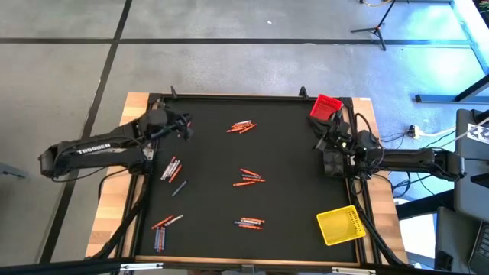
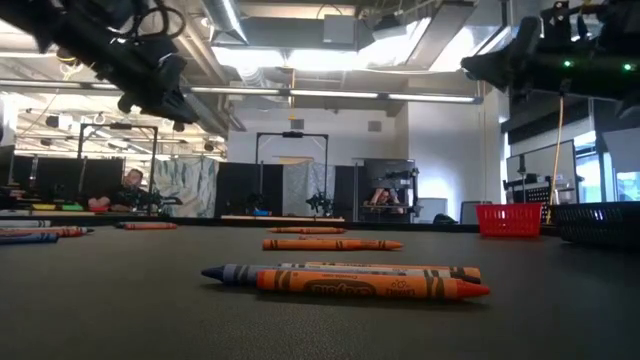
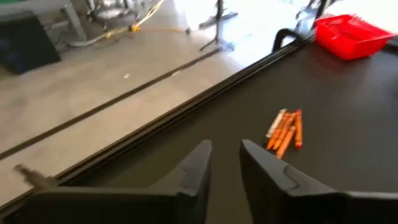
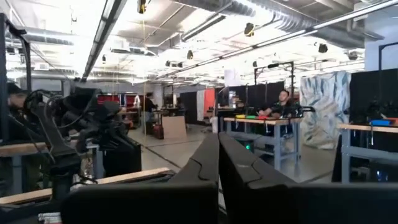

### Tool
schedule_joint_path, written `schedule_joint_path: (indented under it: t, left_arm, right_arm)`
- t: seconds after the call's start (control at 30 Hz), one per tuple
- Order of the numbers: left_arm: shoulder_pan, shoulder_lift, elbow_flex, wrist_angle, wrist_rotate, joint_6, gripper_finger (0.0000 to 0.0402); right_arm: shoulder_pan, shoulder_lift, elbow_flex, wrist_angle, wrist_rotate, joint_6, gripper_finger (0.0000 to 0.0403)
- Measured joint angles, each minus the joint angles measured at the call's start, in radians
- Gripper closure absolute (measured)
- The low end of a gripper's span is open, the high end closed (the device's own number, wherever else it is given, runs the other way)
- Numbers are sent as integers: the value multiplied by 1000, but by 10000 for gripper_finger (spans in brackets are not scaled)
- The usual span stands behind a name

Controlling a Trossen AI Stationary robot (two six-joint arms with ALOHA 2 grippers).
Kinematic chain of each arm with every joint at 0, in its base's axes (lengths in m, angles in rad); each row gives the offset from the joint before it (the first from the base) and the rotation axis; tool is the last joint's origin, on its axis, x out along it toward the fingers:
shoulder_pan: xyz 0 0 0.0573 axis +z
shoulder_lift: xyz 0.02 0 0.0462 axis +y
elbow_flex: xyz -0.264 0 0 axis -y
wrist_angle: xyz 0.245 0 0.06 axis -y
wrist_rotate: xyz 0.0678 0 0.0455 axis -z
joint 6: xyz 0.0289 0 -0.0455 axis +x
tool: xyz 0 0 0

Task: Sort crayons
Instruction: Put the orange crayon into the red bin

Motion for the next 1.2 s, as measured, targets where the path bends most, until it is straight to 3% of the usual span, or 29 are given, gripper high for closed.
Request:
schedule_joint_path:
  t: [0.13,0.37,0.57,0.73,0.93,1.2]
  left_arm:
    - [48,92,103,-177,63,-22,277]
    - [111,260,206,-387,70,-83,275]
    - [153,364,215,-407,129,-83,275]
    - [198,449,215,-412,181,-84,275]
    - [242,563,216,-413,267,-53,275]
    - [294,662,215,-409,247,-19,276]
  right_arm:
    - [0,78,74,-50,0,-2,402]
    - [0,261,213,-102,-1,-1,402]
    - [0,394,283,-107,1,0,393]
    - [0,474,319,-111,-29,-33,340]
    - [0,499,354,-141,-98,-51,293]
    - [0,500,370,-163,-96,-58,288]
